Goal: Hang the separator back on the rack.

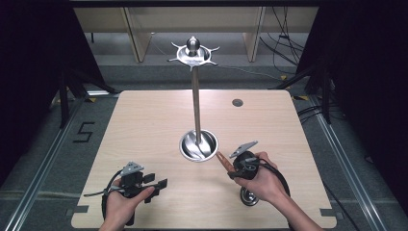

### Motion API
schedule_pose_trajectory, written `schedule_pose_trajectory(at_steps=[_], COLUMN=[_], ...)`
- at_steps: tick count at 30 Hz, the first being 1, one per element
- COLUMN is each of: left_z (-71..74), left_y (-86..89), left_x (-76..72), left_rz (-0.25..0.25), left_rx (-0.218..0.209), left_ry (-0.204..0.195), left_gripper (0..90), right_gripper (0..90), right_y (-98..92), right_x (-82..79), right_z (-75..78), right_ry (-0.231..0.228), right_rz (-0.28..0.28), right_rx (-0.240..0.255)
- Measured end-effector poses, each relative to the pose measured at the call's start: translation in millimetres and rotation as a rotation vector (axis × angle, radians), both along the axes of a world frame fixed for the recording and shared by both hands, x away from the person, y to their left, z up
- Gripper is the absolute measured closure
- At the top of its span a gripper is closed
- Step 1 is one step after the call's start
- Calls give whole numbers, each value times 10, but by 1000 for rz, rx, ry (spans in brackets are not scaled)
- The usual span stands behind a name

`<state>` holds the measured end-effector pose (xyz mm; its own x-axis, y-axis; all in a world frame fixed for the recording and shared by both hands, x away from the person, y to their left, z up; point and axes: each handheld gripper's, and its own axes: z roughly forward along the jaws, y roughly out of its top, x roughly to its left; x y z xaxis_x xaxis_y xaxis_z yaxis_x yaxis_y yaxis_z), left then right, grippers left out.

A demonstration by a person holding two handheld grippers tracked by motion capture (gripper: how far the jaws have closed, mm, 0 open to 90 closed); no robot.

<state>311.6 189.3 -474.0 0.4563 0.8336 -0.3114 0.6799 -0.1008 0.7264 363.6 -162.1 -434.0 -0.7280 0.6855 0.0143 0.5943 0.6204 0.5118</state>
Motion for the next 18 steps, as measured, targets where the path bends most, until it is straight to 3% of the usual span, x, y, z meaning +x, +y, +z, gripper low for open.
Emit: schedule_pose_trajectory(at_steps=[5,6,9,13,14,18], left_z=[2,2,3,2,2,4], left_y=[0,0,-1,0,0,-11], left_x=[0,0,-1,0,0,-3], left_rz=[0,0,-1,-2,-1,7], left_rx=[-1,-1,-1,-1,-2,-15], left_ry=[-1,-2,-3,-2,-3,-6], left_gripper=[395,395,395,394,394,394], right_gripper=[688,688,688,689,688,688], right_y=[-50,-75,-86,-93,-93,-123], right_x=[-33,-24,-29,-34,-32,-11], right_z=[85,103,137,201,219,267], right_ry=[-27,-57,-95,-98,-134,-171], right_rz=[-43,-24,-37,-51,-60,-30], right_rx=[36,45,77,97,126,129])
